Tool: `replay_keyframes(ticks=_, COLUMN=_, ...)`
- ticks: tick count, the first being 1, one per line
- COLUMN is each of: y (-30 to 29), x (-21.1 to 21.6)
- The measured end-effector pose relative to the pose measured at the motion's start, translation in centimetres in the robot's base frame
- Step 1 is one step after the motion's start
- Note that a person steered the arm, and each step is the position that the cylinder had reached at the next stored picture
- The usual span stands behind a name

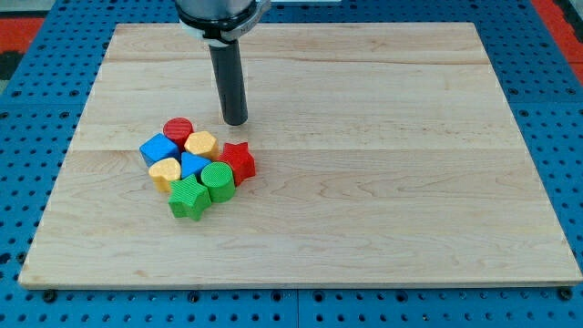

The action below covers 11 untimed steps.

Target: Point your arm at the green star

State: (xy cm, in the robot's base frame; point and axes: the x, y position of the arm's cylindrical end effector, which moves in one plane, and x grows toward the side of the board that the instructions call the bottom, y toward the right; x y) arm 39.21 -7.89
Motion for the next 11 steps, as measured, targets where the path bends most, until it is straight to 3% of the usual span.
replay_keyframes(ticks=3, y=-0.2, x=-1.7)
replay_keyframes(ticks=6, y=7.2, x=1.3)
replay_keyframes(ticks=7, y=11.9, x=7.9)
replay_keyframes(ticks=8, y=11.9, x=12.4)
replay_keyframes(ticks=9, y=7.8, x=13.0)
replay_keyframes(ticks=10, y=5.8, x=17.6)
replay_keyframes(ticks=11, y=-2.7, x=16.9)
